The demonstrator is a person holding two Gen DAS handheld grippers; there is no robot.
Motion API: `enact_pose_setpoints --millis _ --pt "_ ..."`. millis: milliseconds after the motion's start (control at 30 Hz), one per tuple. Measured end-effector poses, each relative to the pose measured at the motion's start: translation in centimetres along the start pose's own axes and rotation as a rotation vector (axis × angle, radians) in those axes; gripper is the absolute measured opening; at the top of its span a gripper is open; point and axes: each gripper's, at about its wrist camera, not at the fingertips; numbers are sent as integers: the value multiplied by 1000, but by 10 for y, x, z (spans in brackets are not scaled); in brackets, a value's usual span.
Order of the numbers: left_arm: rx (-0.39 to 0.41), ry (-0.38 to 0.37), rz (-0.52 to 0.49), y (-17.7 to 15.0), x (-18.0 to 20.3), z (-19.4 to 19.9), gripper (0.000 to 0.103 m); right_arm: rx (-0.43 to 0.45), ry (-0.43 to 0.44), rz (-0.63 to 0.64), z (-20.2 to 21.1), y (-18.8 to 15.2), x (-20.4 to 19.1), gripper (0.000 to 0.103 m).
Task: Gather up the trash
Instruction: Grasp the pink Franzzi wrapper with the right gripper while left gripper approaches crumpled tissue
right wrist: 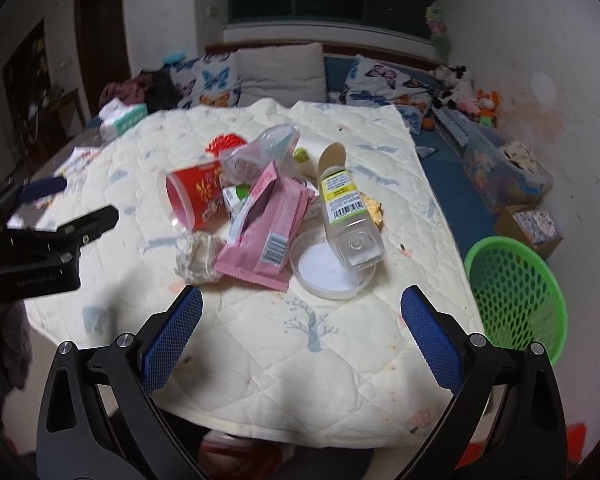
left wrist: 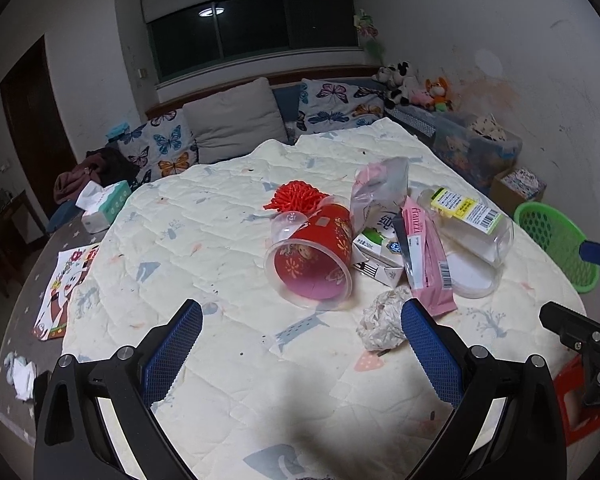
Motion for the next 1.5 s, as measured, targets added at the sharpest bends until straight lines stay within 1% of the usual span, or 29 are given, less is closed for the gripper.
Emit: enact_pose_setpoints --millis 100,233,333,400,467,567,633,700,867,967,1033,1167,1333,1433,1500 --pt "10 -10 41 0 -5 -2 97 18 18 -30 -5 2 8 95" --pt "13 2 96 2 -14 -4 97 27 40 -82 -14 5 14 94" --pt "16 24 87 5 -19 -6 97 26 80 -102 -21 6 11 91" --pt "13 33 77 7 -22 -9 97 26 88 -99 -26 9 7 90" --pt "18 41 79 8 -25 -10 97 19 133 -114 -34 13 3 89" --pt "17 41 94 7 -29 -13 97 5 172 -119 -45 18 -4 85" --pt "9 36 95 5 -31 -16 96 -2 183 -117 -54 22 -9 85" --pt "5 38 96 4 -32 -19 96 -10 200 -122 -63 28 -11 82" --pt "-9 34 108 0 -39 -25 96 -37 242 -160 -87 34 -10 81" --pt "-16 31 114 -1 -43 -28 96 -60 242 -169 -101 37 -12 81" --pt "-15 29 115 -2 -44 -29 96 -75 257 -173 -108 38 -14 81" --pt "-22 16 114 -4 -46 -31 96 -101 243 -165 -122 41 -21 81" --pt "-25 5 87 -8 -46 -33 96 -122 240 -202 -139 40 -18 81" --pt "-33 0 75 -10 -44 -35 96 -122 171 -174 -139 42 -21 81" --pt "-39 -9 82 -11 -44 -36 96 -123 181 -184 -139 41 -21 81"
Point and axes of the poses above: each gripper's, at about its wrist camera, not at the fingertips, and z roughly against the way its jaws point, x to its right, y to its top, and after that the axes turned 7 degrees about z, right-handed
